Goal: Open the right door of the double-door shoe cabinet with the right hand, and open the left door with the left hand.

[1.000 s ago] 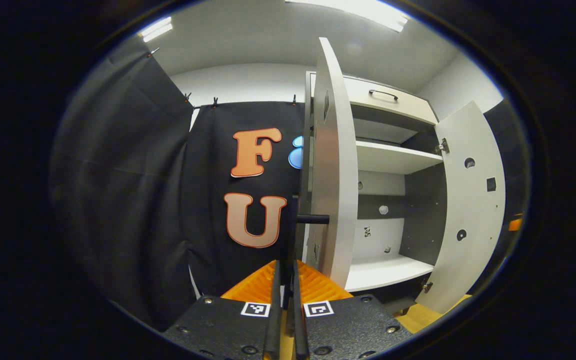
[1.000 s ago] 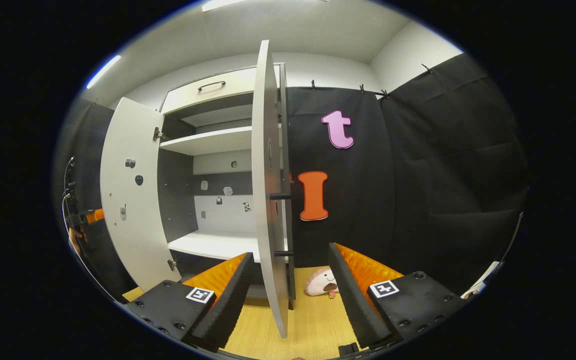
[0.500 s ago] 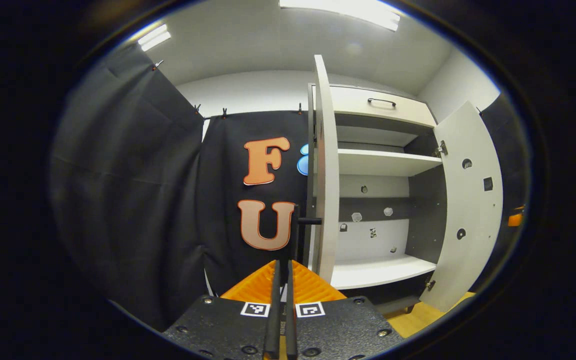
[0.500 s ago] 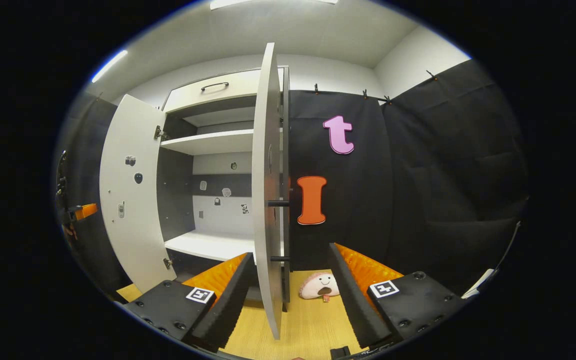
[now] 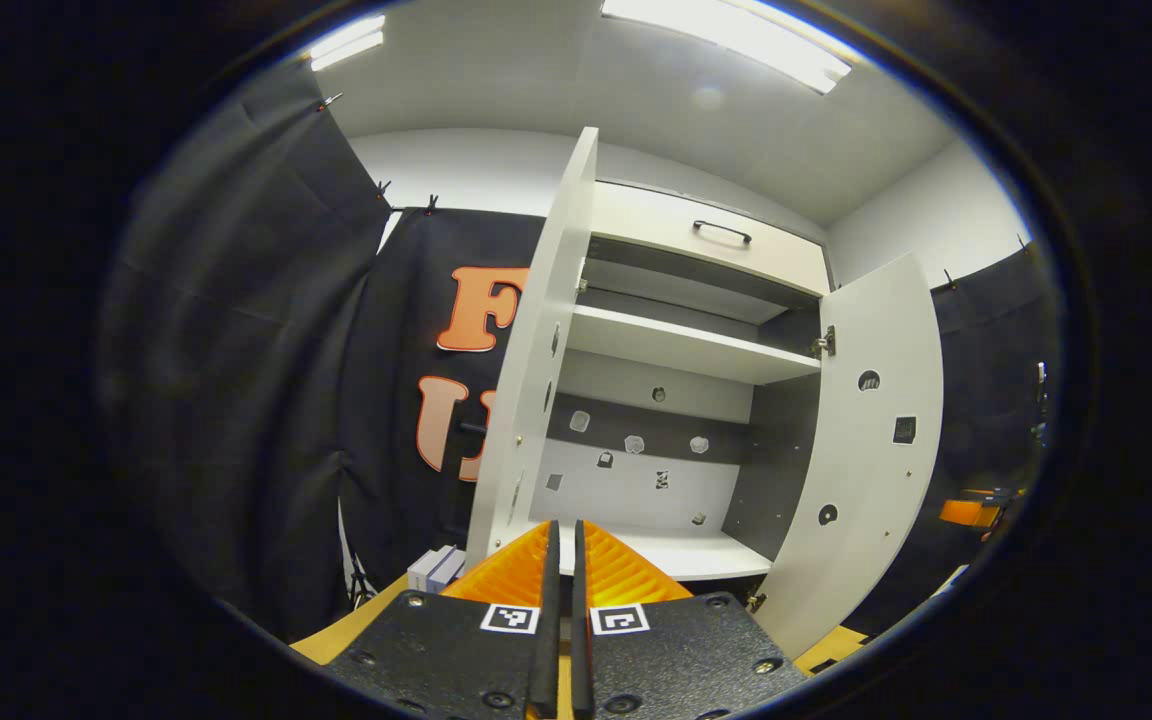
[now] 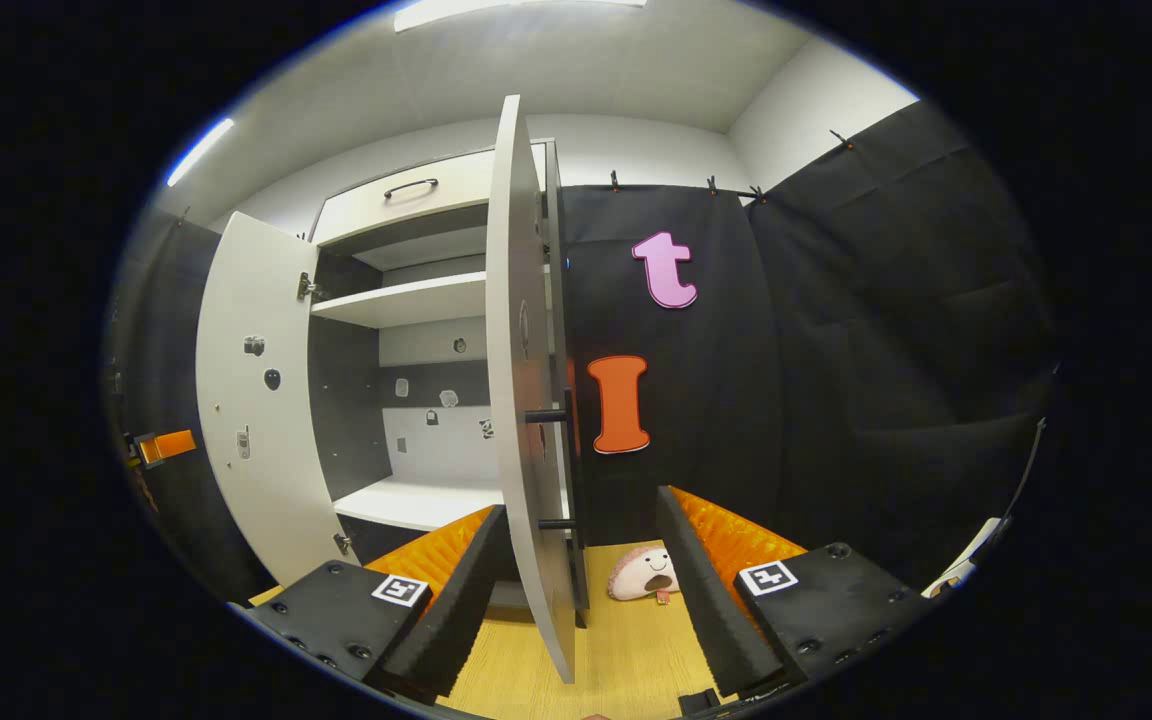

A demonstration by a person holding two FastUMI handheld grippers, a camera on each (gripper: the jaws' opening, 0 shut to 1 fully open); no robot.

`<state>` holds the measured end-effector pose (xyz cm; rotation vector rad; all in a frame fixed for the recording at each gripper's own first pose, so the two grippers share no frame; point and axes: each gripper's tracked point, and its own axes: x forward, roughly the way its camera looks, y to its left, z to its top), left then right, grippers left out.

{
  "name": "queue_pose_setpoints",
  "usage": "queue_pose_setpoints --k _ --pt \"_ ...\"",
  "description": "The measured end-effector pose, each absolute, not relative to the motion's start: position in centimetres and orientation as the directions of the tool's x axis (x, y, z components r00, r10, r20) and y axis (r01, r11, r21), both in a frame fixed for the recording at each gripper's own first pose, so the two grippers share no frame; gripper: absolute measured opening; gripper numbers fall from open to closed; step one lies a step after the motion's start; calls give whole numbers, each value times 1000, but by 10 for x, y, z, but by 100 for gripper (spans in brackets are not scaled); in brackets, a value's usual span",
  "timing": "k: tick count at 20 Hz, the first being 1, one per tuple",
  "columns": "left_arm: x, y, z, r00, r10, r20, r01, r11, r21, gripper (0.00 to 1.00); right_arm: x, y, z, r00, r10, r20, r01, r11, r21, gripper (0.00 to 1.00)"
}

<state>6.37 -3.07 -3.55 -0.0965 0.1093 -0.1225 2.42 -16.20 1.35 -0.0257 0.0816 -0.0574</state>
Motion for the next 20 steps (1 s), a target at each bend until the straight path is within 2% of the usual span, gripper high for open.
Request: queue_pose_setpoints --k 1,2,3,4,5,8,9,10,19,20 --pt "61 -31 -36 989 -106 -101 97 991 -90 6 24 -160 14 995 -52 -79 50 998 -27 92" --pt "62 -35 -34 992 -85 -97 78 994 -73 20 23 -158 15 996 -42 -76 41 999 -24 92" --pt "61 -38 -35 993 -79 -90 73 995 -60 26 22 -156 16 997 -32 -72 30 999 -20 92" --pt "59 -46 -33 992 -87 -88 83 995 -57 46 21 -154 15 997 -22 -70 21 1000 -15 92" --pt "57 -52 -32 992 -96 -83 91 994 -61 50 19 -154 16 998 -16 -68 16 1000 -10 92" --pt "56 -63 -30 992 -102 -75 96 992 -79 87 18 -155 18 998 -6 -66 6 1000 2 92" --pt "54 -61 -29 993 -91 -76 85 993 -80 91 17 -155 19 998 -4 -65 4 1000 7 92" --pt "57 -59 -28 994 -74 -75 68 994 -81 97 16 -154 20 998 1 -62 0 1000 11 97" --pt "61 -53 -32 997 -11 -81 6 998 -63 94 17 -152 26 999 22 -45 -21 1000 18 97" --pt "61 -54 -32 997 -11 -82 6 998 -61 92 17 -151 26 999 23 -45 -22 1000 17 97"
